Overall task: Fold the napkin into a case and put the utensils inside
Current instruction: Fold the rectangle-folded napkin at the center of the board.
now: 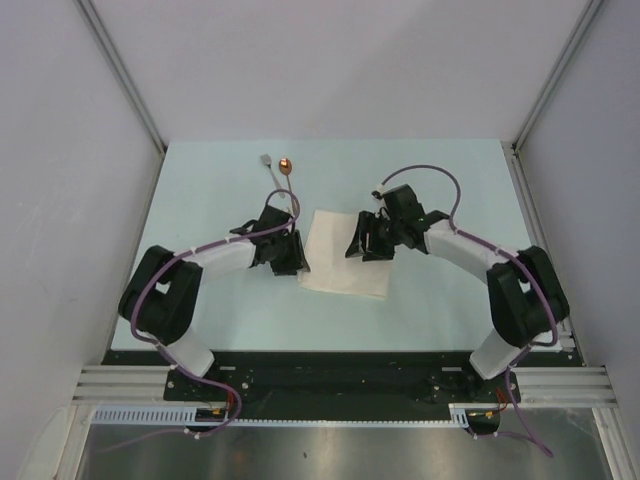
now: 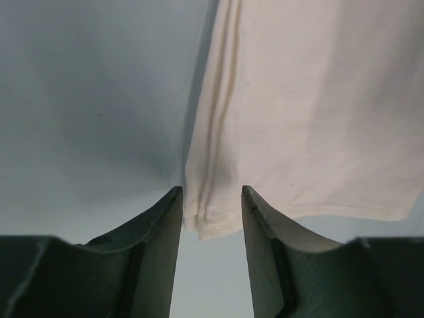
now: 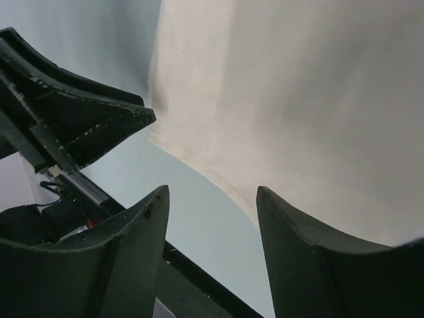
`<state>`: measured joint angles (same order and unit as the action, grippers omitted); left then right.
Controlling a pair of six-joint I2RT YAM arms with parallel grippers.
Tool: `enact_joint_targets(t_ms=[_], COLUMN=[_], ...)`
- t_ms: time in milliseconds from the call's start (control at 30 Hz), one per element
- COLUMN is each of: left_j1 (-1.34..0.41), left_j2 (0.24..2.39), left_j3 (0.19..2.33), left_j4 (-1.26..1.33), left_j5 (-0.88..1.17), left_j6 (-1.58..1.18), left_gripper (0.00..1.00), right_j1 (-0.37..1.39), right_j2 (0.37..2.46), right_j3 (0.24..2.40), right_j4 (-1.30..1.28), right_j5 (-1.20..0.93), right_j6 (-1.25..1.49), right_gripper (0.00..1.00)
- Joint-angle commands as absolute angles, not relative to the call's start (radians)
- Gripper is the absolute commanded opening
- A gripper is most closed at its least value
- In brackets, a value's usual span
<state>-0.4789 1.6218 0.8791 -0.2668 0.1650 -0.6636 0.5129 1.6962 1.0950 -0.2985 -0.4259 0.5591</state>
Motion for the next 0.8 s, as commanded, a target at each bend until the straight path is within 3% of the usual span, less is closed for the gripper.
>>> enact_joint_targets(t_ms=[0,133,233,633,767], left_j1=[-0.474,-0.474,-0.474,-0.494,-0.529], left_j2=[1.672,1.723,1.750,1.681,1.591], left_j3=[0.988,1.028,1.032,0.931,0.882], left_j4=[-0.334,-0.365,-0.365,-0.328,-0.359], left_j5=[0.095,0.083,0.092,0.124,0.010], left_j6=[-0.600,-0.568,-0.558,-0.540,-0.552], left_gripper=[0.47,0.47,0.47,0.46,0.47], right_j1=[0.485,0.440,0.407,0.321,0.302], right_j2=[1.534,1.436,1.416,1.413,1.397], right_j3=[1.037,0.902,0.816,0.667,0.663], right_j4=[-0.457,-0.416,-0.378,-0.236,-0.242], right_j5=[-0.285,-0.310,-0.345,-0.466,-0.462], right_j6=[0.488,0.485,0.473,0.463,0.456], right_gripper=[0.60,0.71,0.72,0.69,0.69])
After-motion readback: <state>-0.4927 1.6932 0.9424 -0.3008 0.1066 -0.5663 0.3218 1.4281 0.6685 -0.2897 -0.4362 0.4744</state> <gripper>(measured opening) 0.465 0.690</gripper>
